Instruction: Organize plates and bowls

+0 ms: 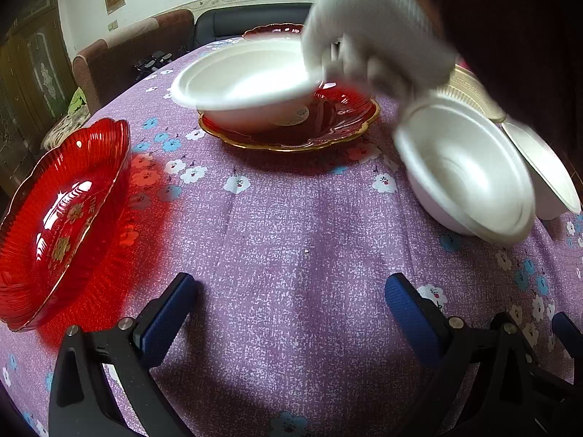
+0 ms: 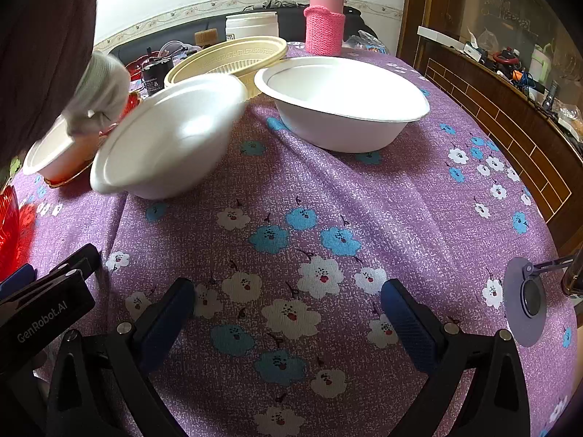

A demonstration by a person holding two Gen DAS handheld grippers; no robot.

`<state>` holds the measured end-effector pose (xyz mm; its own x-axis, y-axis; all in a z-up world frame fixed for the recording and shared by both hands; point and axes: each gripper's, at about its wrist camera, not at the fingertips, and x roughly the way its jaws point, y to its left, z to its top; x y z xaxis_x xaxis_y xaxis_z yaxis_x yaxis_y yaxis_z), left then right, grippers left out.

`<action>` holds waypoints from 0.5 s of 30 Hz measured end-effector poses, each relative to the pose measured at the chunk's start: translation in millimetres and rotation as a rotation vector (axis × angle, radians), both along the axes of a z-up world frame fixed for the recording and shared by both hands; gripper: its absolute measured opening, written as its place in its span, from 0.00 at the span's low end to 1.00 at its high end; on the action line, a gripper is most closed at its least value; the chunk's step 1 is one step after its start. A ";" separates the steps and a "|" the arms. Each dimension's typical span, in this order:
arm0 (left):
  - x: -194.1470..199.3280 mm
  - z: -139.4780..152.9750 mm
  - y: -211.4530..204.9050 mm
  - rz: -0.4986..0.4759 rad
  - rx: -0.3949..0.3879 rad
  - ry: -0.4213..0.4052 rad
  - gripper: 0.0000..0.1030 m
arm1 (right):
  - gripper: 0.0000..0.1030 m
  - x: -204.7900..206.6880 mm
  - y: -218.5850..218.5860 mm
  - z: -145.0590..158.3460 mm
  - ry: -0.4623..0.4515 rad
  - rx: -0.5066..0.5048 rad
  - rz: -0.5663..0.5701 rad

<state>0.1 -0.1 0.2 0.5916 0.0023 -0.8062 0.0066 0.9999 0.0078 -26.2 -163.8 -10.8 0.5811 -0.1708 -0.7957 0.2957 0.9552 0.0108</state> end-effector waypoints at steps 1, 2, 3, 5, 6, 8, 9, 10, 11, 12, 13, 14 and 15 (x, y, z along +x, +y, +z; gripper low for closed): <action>0.0 0.0 0.0 0.000 0.000 0.000 1.00 | 0.99 -0.2 -0.2 0.0 0.000 0.000 0.000; 0.0 0.0 0.0 0.000 0.000 0.000 1.00 | 0.99 -0.1 -0.2 0.0 0.000 0.000 0.000; 0.0 0.0 0.0 0.000 0.000 0.000 1.00 | 0.99 0.0 -0.2 0.0 0.000 0.000 0.000; 0.0 0.0 0.0 0.000 0.000 0.000 1.00 | 0.99 0.1 -0.3 -0.1 0.000 0.000 0.000; 0.0 0.0 0.1 0.000 -0.001 0.000 1.00 | 0.99 -0.1 -0.4 -0.1 0.000 0.000 0.000; 0.6 0.3 -1.1 0.000 -0.001 0.000 1.00 | 0.99 0.1 -0.4 -0.2 0.000 0.000 0.000; 0.7 0.3 -1.2 0.000 -0.002 0.001 1.00 | 0.99 -0.1 -0.6 -0.1 0.000 0.000 0.000; 1.4 0.0 0.1 0.000 -0.003 0.000 1.00 | 0.99 -0.1 -0.6 -0.1 0.000 0.000 0.001; 1.6 -0.1 0.2 0.000 -0.003 0.000 1.00 | 0.99 0.0 -0.4 -0.1 0.000 0.000 0.001; 1.7 -0.2 0.4 0.000 -0.002 0.000 1.00 | 0.99 0.0 -0.4 -0.1 0.000 0.000 0.001; 2.7 -0.6 1.3 0.000 -0.002 0.000 1.00 | 0.99 0.0 -0.4 -0.1 0.000 0.000 0.000; 2.9 -0.7 1.5 0.000 -0.002 0.000 1.00 | 0.99 -0.1 -0.4 0.0 0.000 0.000 0.001; 3.1 -0.7 1.5 0.000 -0.002 0.000 1.00 | 0.99 -0.3 -0.5 0.0 0.000 0.000 0.001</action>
